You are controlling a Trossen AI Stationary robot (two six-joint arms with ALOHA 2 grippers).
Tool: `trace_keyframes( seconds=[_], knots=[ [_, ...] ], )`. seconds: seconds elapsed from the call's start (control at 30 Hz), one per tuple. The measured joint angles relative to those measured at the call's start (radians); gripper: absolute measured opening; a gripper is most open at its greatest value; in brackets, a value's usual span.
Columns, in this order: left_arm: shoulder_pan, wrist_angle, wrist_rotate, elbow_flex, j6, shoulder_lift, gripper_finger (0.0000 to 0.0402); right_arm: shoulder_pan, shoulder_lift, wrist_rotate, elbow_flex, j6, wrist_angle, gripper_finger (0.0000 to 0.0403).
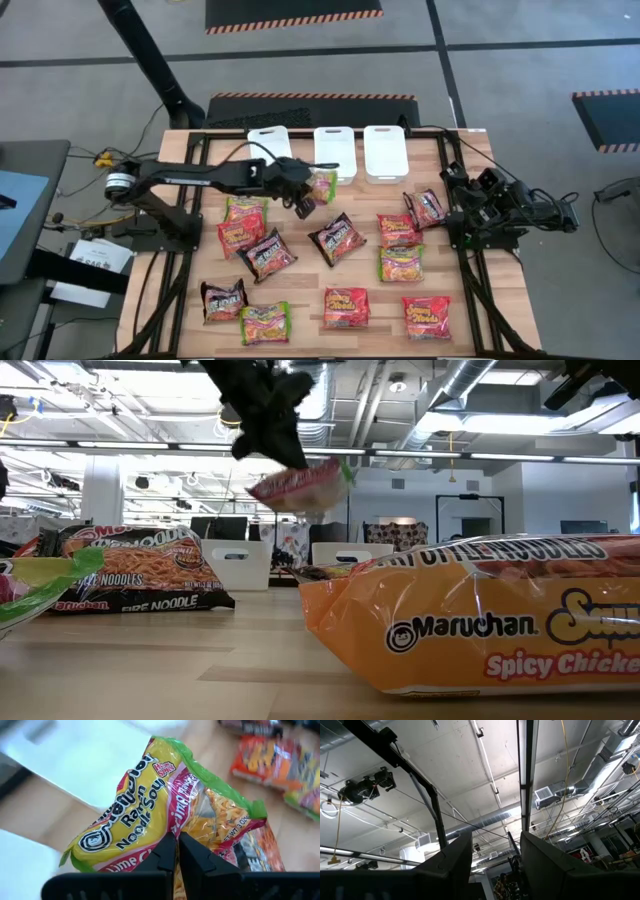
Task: Sort Maruchan noodles
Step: Put the green noodle pack into the left white bin
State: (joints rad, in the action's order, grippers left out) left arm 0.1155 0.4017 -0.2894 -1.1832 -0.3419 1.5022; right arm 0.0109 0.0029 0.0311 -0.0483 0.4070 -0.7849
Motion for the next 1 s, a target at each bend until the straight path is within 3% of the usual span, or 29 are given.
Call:
trace_keyframes(
  seconds=[0.27,0.37,0.63,0.73,1.0],
  knots=[
    [0.077,0.155,-0.35,-0.001,0.099,-0.101,0.0,0.0,0.0,0.0,0.0,0.0,0.001,0.0191],
    [0.135,0.208,-0.426,-0.001,0.139,-0.103,0.0,0.0,0.0,0.0,0.0,0.0,0.006,0.0192],
    [0.317,0.21,-0.422,-0.001,0.185,-0.046,0.0,0.0,0.0,0.0,0.0,0.001,0.023,0.0192],
    [0.37,0.205,-0.371,-0.001,0.183,-0.02,0.0,0.0,0.0,0.0,0.0,0.001,0.023,0.0192],
    [0.43,0.132,-0.306,-0.001,0.252,0.055,0.0,0.0,0.0,0.0,0.0,0.004,0.022,0.0192]
  ],
)
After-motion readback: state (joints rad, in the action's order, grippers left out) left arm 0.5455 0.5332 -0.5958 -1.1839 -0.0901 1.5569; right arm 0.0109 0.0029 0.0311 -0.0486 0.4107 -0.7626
